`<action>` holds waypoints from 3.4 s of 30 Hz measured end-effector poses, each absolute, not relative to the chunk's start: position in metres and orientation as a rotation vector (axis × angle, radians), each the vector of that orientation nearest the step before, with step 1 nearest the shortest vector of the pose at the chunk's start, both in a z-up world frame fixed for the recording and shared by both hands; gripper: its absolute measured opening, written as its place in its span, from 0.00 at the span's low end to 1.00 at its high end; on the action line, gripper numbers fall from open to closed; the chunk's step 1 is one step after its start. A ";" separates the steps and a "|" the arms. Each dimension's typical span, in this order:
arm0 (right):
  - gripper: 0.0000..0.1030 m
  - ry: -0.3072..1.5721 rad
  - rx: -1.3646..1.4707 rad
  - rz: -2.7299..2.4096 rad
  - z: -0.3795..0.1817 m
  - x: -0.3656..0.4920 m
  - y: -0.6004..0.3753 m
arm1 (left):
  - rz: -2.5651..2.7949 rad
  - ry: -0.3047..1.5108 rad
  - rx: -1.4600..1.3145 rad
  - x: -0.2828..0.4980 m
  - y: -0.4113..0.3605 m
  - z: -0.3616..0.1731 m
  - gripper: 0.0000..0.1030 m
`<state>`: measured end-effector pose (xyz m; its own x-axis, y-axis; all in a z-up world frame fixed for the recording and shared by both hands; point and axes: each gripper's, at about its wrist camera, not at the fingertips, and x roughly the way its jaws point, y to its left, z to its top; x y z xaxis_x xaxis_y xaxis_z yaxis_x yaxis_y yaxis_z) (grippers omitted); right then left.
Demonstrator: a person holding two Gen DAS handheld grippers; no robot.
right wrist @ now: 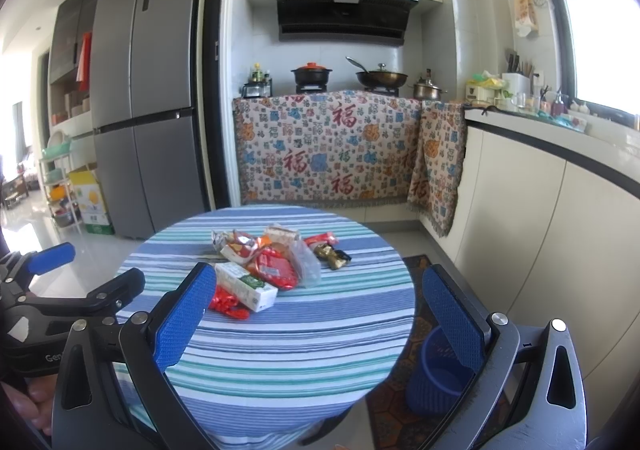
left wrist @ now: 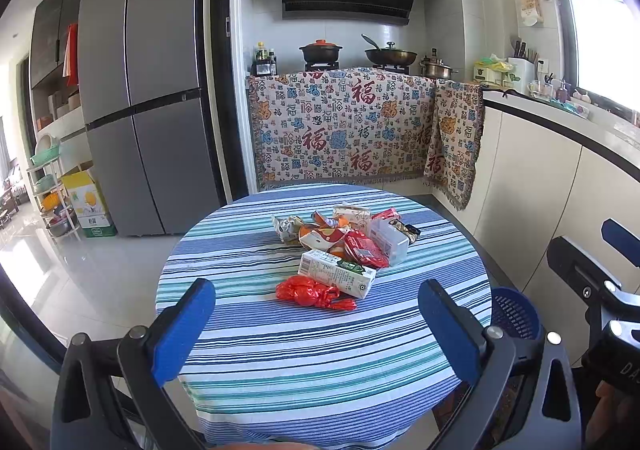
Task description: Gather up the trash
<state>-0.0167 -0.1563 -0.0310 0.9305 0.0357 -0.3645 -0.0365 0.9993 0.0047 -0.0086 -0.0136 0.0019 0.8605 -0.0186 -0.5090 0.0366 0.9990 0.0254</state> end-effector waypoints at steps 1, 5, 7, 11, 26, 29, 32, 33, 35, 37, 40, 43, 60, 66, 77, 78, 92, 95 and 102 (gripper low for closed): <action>1.00 0.373 -0.002 0.037 -0.031 -0.017 -0.157 | -0.029 0.533 0.034 -0.008 -0.014 0.002 1.00; 1.00 0.374 -0.002 0.039 -0.031 -0.018 -0.157 | -0.029 0.532 0.034 -0.009 -0.014 0.002 1.00; 1.00 0.373 -0.002 0.039 -0.031 -0.018 -0.157 | -0.029 0.533 0.035 -0.008 -0.014 0.002 1.00; 1.00 0.374 -0.002 0.039 -0.031 -0.018 -0.157 | -0.029 0.534 0.034 -0.009 -0.014 0.002 1.00; 1.00 0.375 -0.001 0.040 -0.032 -0.018 -0.156 | -0.029 0.533 0.035 -0.009 -0.014 0.001 1.00; 1.00 0.375 -0.001 0.040 -0.032 -0.018 -0.156 | -0.029 0.533 0.034 -0.009 -0.014 0.001 1.00; 1.00 0.374 -0.001 0.041 -0.032 -0.018 -0.156 | -0.028 0.532 0.034 -0.009 -0.014 0.001 1.00; 1.00 0.374 -0.001 0.041 -0.032 -0.018 -0.156 | -0.028 0.532 0.034 -0.009 -0.014 0.001 1.00; 1.00 0.375 0.000 0.040 -0.032 -0.018 -0.156 | -0.027 0.533 0.034 -0.010 -0.015 0.001 1.00; 1.00 0.375 0.000 0.041 -0.032 -0.018 -0.156 | -0.024 0.535 0.034 -0.011 -0.016 0.000 1.00; 1.00 0.378 -0.001 0.043 -0.034 -0.019 -0.155 | -0.021 0.541 0.035 -0.010 -0.016 -0.002 1.00; 1.00 0.384 0.002 0.046 -0.036 -0.020 -0.155 | -0.017 0.547 0.040 -0.008 -0.015 -0.006 1.00; 1.00 0.459 0.034 0.063 -0.061 -0.001 -0.165 | -0.112 0.637 0.004 0.030 0.013 -0.065 1.00; 1.00 0.505 0.057 0.124 -0.085 0.018 -0.166 | -0.116 0.677 -0.033 0.054 0.022 -0.091 1.00; 1.00 0.637 0.058 0.166 -0.140 0.052 -0.167 | -0.090 0.768 -0.065 0.114 0.024 -0.131 1.00; 1.00 0.649 0.059 0.173 -0.144 0.055 -0.168 | -0.092 0.774 -0.076 0.120 0.023 -0.134 1.00; 1.00 0.718 0.057 0.260 -0.171 0.098 -0.171 | -0.030 0.898 -0.070 0.187 0.035 -0.183 1.00; 1.00 0.721 0.076 0.317 -0.175 0.120 -0.168 | -0.018 0.912 -0.044 0.183 0.054 -0.187 1.00; 1.00 0.806 0.123 0.492 -0.194 0.184 -0.145 | 0.023 0.944 0.009 0.168 0.105 -0.192 1.00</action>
<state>0.1838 -0.1453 -0.1945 0.5865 0.4671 -0.6617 -0.3751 0.8807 0.2891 0.1682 0.1050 -0.1920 0.5860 0.0238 -0.8100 -0.0156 0.9997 0.0181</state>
